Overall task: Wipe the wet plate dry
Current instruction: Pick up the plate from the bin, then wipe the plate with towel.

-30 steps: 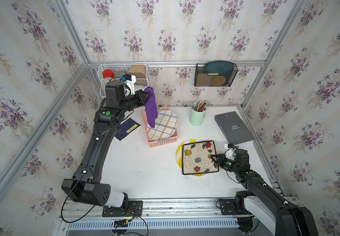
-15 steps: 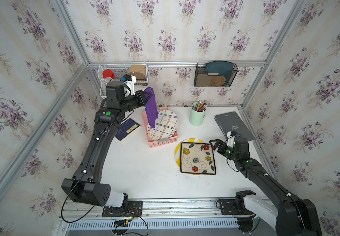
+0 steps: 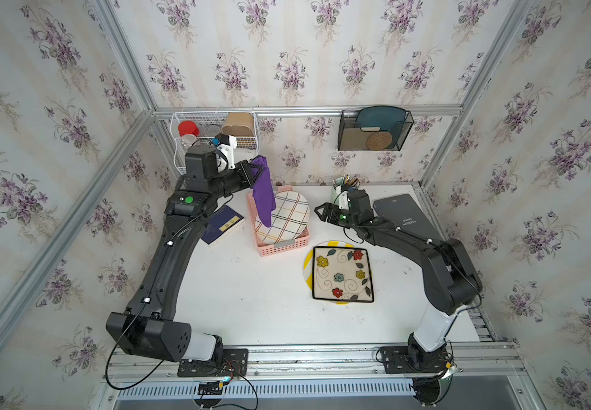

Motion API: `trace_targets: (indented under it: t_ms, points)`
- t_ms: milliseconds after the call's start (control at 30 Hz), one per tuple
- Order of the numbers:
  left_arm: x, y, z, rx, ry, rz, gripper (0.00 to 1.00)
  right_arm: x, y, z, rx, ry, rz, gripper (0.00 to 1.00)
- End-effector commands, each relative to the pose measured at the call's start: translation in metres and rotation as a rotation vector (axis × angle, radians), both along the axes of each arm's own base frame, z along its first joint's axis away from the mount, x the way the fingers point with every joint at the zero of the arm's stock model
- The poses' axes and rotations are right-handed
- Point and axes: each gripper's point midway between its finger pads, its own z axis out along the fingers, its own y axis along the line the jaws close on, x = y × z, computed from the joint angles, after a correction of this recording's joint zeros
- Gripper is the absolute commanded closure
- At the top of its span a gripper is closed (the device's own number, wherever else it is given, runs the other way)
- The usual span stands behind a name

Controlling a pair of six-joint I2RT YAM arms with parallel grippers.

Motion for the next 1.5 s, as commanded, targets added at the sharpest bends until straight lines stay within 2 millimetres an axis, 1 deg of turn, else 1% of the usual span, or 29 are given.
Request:
trace_targets:
  t_ms: [0,67,200,367,433,533,600,633,700,833,900,967,1000,1033,1067,1167,1200,1300,1367,1433,1467]
  points:
    - [0.002,0.0,0.008,-0.026,-0.033,0.007,1.0,0.02,0.019,-0.003,0.044,0.005,0.024,0.29]
    - [-0.007,0.001,0.016,-0.038,-0.054,0.009,1.0,0.028,0.029,-0.012,0.05,0.02,0.032,0.35]
    - [-0.01,0.001,0.017,-0.048,-0.055,0.009,1.0,0.034,0.042,-0.031,0.05,0.059,0.051,0.42]
    - [-0.011,0.001,0.014,-0.046,-0.049,0.006,1.0,0.034,0.06,-0.044,0.068,0.091,0.093,0.61]
    - [-0.012,0.001,0.013,-0.047,-0.044,0.003,1.0,0.036,0.06,-0.044,0.065,0.089,0.085,0.75]
    - [-0.014,0.001,0.012,-0.052,-0.039,0.002,1.0,0.038,0.059,-0.035,0.062,0.07,0.073,0.91]
    - [-0.015,0.002,0.01,-0.052,-0.039,0.007,1.0,0.038,0.058,-0.024,0.065,0.049,0.078,1.0]
    - [-0.016,0.002,0.01,-0.052,-0.038,0.008,1.0,0.037,0.059,-0.016,0.067,0.037,0.081,1.0]
    - [-0.017,0.002,0.01,-0.048,-0.041,0.009,1.0,0.039,0.057,0.006,0.074,-0.006,0.077,1.0]
    - [-0.019,0.001,0.015,-0.059,-0.049,-0.002,1.0,0.037,0.049,0.066,0.096,-0.123,0.056,1.0]
    - [-0.019,-0.002,0.021,-0.078,-0.062,-0.016,1.0,0.032,0.048,0.098,0.128,-0.177,0.069,1.0]
    - [-0.018,-0.004,0.027,-0.094,-0.076,-0.023,1.0,0.019,0.052,0.123,0.184,-0.197,0.109,1.0]
    - [-0.016,-0.004,0.029,-0.096,-0.083,-0.024,1.0,0.011,0.055,0.131,0.221,-0.199,0.138,1.0]
    - [-0.014,-0.005,0.031,-0.094,-0.089,-0.023,1.0,0.001,0.058,0.139,0.264,-0.189,0.164,1.0]
    - [-0.011,-0.005,0.031,-0.088,-0.09,-0.021,1.0,-0.012,0.063,0.152,0.311,-0.193,0.201,1.0]
    - [-0.006,-0.01,0.03,-0.036,-0.112,-0.018,1.0,-0.046,0.072,0.169,0.441,-0.153,0.276,1.0]
    - [0.003,-0.012,0.018,0.014,-0.099,-0.005,1.0,-0.053,0.071,0.178,0.491,-0.157,0.283,1.0]
    - [0.013,-0.012,-0.013,0.236,-0.101,0.05,1.0,-0.063,0.062,0.203,0.599,-0.163,0.256,1.0]
    - [0.018,-0.01,-0.037,0.416,-0.104,0.075,1.0,-0.066,0.057,0.225,0.632,-0.196,0.241,1.0]
    - [0.02,-0.016,-0.054,0.526,-0.106,0.066,1.0,-0.066,0.055,0.238,0.639,-0.211,0.232,1.0]
    - [0.019,-0.02,-0.061,0.562,-0.103,0.049,1.0,-0.065,0.053,0.241,0.637,-0.211,0.222,1.0]
